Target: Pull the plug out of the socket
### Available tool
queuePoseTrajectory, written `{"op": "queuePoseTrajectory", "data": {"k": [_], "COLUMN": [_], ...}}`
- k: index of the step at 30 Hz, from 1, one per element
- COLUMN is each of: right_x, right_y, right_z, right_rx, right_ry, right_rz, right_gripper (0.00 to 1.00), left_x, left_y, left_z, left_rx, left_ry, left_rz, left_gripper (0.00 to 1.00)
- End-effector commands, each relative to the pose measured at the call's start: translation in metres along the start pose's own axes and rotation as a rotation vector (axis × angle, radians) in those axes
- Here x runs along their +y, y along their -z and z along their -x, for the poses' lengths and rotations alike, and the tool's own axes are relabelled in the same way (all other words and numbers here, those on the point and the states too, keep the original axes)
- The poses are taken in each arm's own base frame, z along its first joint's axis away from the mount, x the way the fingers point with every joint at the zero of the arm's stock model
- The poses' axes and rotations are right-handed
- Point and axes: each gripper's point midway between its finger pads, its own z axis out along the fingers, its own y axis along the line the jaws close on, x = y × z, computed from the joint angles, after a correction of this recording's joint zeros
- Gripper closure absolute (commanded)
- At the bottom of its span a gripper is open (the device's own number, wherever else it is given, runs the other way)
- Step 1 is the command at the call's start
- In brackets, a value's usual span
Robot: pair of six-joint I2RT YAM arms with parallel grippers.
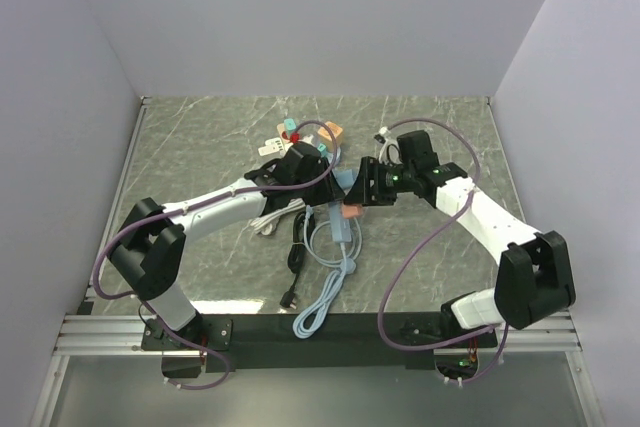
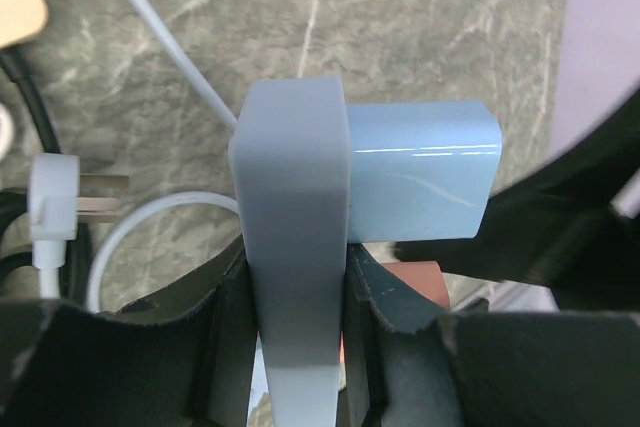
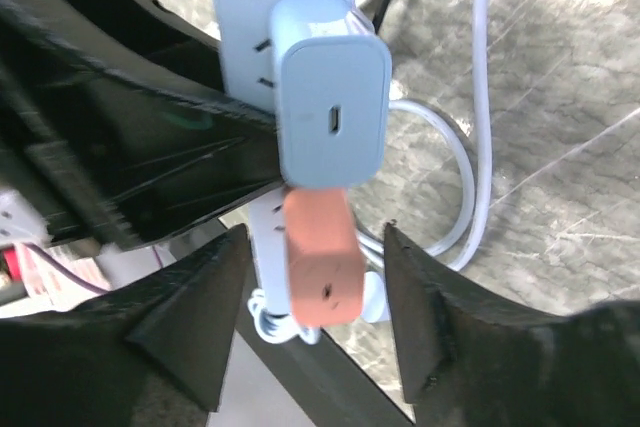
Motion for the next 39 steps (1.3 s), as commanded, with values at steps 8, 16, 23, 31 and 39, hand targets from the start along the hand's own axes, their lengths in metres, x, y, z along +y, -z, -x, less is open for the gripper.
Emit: {"op": "queuePoseTrajectory", "data": {"k": [8, 16, 23, 31, 39], "right_x": [-0.003, -0.002, 0.003, -0.027, -0.125], "right_y": [-0.021, -0.004, 0.05, 0.052, 0.084], "right_z": [-0.02, -0.009, 0.022, 0.02, 0.054], "right_rx": [0.09, 0.035, -0.101, -0.082, -0.304], "right_ry": [0.087, 0.062, 0.053, -0.003, -0.276], "right_rz": [-0.007, -0.025, -0.018, -0.125, -0.584], "right_gripper": [0.52, 1.0, 1.0, 1.0, 1.0], "left_x": [-0.049, -0.02, 0.057, 0.071, 0.019], "left_y": [0.013, 0.009, -0.006, -0.014, 0.008], "left_z": [0.018, 0.007, -0.024, -0.032, -0.011], "left_rx": [0.004, 0.019, 0.055, 0.072, 0.046], "left_ry": [0.015, -0.028, -0.052, -0.041, -0.032], "left_rz": [-0.203, -0.127, 0.071, 0.097, -0.068], "left_gripper": [0.99, 0.99, 0.99, 0.99, 0.99]}}
